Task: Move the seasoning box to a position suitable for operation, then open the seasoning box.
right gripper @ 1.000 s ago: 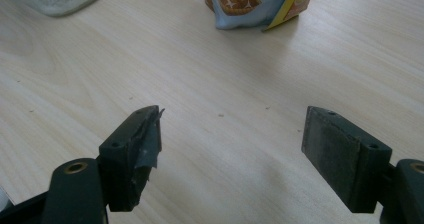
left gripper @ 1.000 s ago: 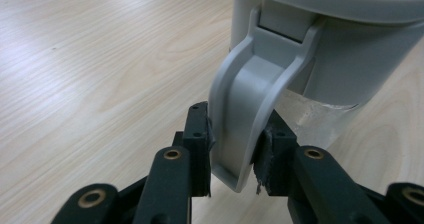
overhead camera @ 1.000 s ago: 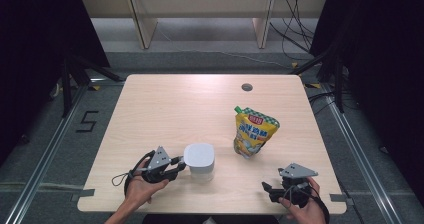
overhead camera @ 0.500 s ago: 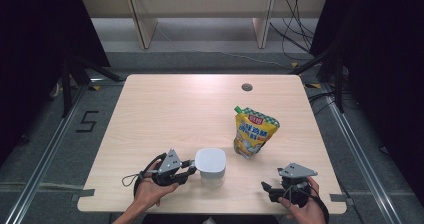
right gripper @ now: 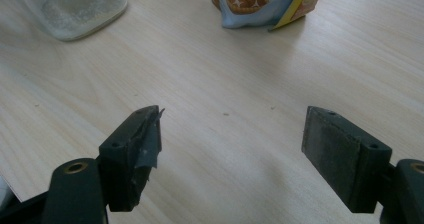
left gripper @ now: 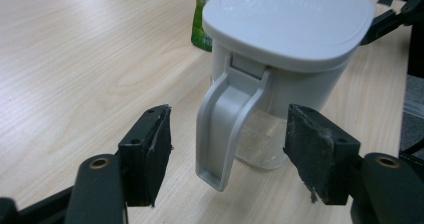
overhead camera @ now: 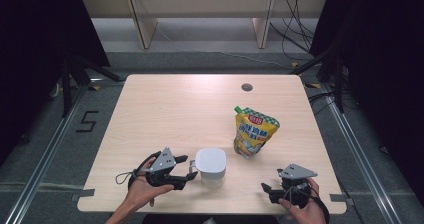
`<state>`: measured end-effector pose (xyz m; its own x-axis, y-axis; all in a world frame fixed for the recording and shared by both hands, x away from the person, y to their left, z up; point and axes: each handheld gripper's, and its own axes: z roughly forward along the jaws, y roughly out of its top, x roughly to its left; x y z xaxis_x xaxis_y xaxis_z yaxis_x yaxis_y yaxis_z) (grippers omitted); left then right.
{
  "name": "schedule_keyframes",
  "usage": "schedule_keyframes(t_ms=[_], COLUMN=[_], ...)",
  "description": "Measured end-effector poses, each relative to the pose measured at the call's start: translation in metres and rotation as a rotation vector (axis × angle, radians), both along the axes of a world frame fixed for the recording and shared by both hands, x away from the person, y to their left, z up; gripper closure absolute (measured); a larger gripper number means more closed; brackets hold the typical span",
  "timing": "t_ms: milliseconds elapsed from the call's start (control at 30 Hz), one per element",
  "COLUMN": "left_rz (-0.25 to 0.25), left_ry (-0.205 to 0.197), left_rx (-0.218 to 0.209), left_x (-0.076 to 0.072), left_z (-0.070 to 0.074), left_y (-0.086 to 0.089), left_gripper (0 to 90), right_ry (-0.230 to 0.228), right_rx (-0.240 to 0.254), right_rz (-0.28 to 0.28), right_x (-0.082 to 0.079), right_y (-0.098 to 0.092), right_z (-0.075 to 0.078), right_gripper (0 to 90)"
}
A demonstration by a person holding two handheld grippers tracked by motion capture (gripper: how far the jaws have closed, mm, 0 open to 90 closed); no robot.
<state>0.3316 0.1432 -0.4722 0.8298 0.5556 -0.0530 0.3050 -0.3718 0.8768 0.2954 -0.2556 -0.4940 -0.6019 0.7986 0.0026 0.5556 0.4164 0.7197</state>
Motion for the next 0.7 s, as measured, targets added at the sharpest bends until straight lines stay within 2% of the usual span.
schedule_keyframes(t_ms=[133,167,200,233,267,300,333,400,467,533,567,600,700], left_rz=[0.006,0.022,0.012,0.032,0.019,0.037,0.025,0.044,0.036,0.027,0.04,0.034,0.033], left_ry=[-0.014,-0.012,-0.02,0.001,-0.013,0.009,-0.006,0.018,0.019,-0.004,-0.001,-0.001,0.004], left_rx=[-0.019,-0.03,-0.021,-0.035,-0.018,-0.038,-0.024,-0.042,-0.058,-0.054,-0.054,-0.061,-0.076], left_x=[0.001,0.0,0.001,-0.001,0.001,-0.001,0.0,-0.003,-0.004,-0.004,-0.005,-0.005,-0.006], left_z=[0.01,0.011,0.013,0.014,0.015,0.015,0.017,0.019,0.022,0.026,0.028,0.029,0.033], left_y=[0.008,0.009,0.011,0.011,0.013,0.012,0.013,0.013,0.013,0.013,0.013,0.014,0.013], left_gripper=[33.9,33.9,33.8,33.9,33.9,33.9,33.9,33.9,33.9,34.2,34.7,35.1,40.7], right_ry=[-0.02,-0.025,-0.022,-0.024,-0.027,-0.023,-0.016,-0.016,-0.029,-0.032,-0.034,-0.009,-0.023], right_rx=[-0.011,-0.01,-0.008,-0.014,-0.015,-0.016,-0.014,-0.002,-0.015,-0.019,-0.018,-0.012,-0.014], right_rz=[0.019,0.023,0.022,0.019,0.021,0.018,0.004,0.0,0.009,0.007,0.01,0.006,0.01], right_x=[0.002,0.003,0.003,0.002,0.002,0.002,0.001,0.001,0.001,0.0,0.001,0.0,0.001], right_y=[-0.003,-0.004,-0.004,-0.004,-0.004,-0.003,-0.003,-0.001,-0.002,-0.002,-0.002,-0.001,-0.001], right_z=[0.0,0.0,-0.001,0.0,0.0,0.0,0.0,0.001,0.0,0.001,0.001,0.001,0.0], right_gripper=[24.9,24.8,24.8,24.8,24.8,24.9,24.9,24.9,24.9,24.9,24.8,24.8,24.6])
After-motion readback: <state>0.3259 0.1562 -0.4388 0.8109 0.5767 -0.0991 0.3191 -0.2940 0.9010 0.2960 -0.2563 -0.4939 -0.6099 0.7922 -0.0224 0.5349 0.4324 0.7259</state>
